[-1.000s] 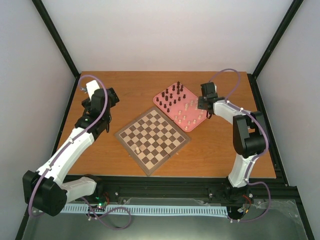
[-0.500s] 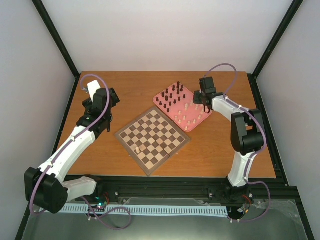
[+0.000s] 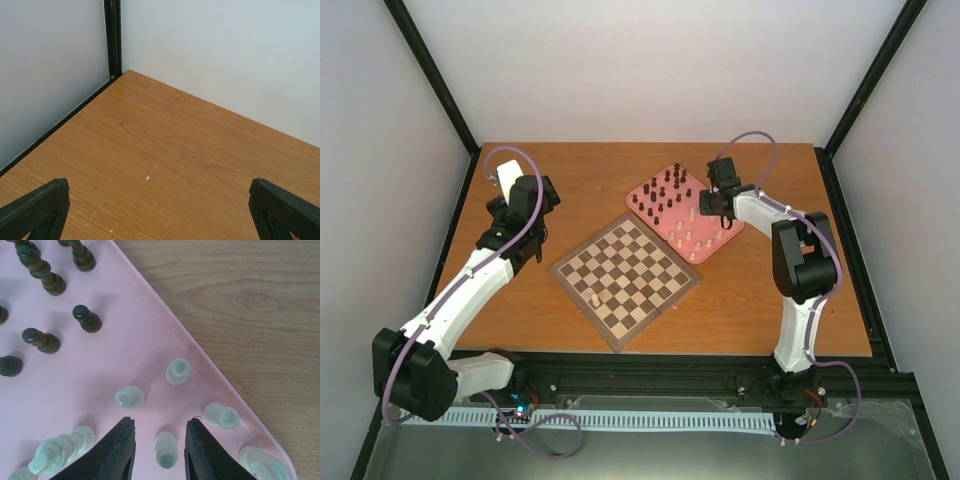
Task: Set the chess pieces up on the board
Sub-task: Pick up the chess piece from the storage box.
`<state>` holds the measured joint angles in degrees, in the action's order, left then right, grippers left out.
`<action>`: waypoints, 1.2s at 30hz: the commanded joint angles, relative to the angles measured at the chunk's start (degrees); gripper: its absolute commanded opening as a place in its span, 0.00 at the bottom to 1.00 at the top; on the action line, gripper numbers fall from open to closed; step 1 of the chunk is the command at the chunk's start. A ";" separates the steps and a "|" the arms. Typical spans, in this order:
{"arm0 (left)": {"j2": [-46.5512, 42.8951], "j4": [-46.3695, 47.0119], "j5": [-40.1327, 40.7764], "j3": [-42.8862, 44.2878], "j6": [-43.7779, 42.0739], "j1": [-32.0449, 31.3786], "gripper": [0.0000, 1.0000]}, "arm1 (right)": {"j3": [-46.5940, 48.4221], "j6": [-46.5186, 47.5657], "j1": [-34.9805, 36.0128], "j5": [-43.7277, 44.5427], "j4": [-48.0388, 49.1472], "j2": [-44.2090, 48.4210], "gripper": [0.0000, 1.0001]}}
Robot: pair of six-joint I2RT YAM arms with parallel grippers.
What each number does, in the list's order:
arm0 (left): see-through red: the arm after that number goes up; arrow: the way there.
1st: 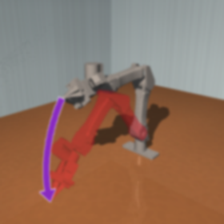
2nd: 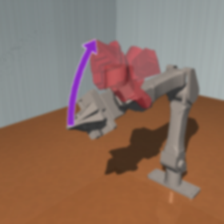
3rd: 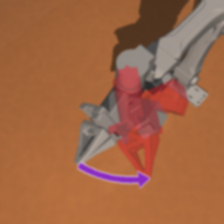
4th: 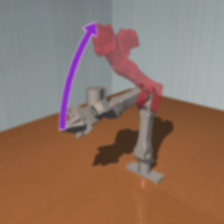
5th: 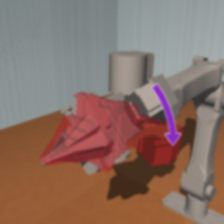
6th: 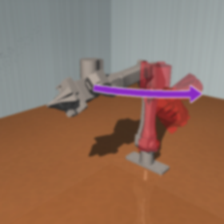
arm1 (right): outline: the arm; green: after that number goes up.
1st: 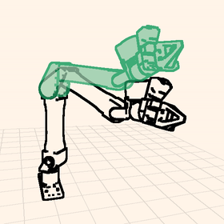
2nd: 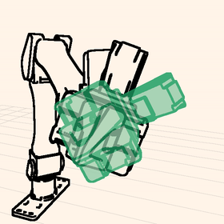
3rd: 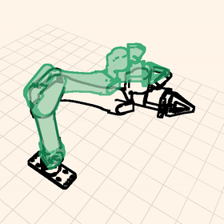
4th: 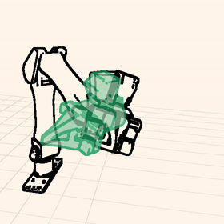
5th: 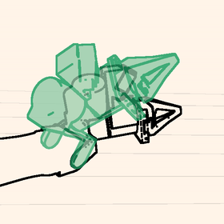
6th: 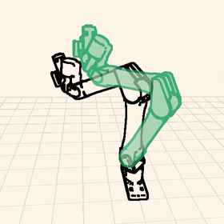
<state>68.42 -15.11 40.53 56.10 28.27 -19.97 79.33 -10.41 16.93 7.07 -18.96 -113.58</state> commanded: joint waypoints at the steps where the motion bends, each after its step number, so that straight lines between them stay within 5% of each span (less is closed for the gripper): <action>1: 0.06 -0.42 1.06 2.44 -0.72 0.24 1.00 | 2.62 0.18 0.30 2.16 -2.20 -1.75 0.30; 33: 1.77 -0.53 2.05 3.36 -0.76 0.27 1.00 | 5.15 0.02 0.12 2.88 -3.63 -5.41 0.29; 36: 1.98 -0.65 2.23 3.38 -0.68 0.28 1.00 | 5.26 0.04 0.04 2.86 -3.71 -5.80 0.21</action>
<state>69.80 -15.11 41.78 56.77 28.27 -19.97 82.89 -10.39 16.91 9.30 -21.76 -118.21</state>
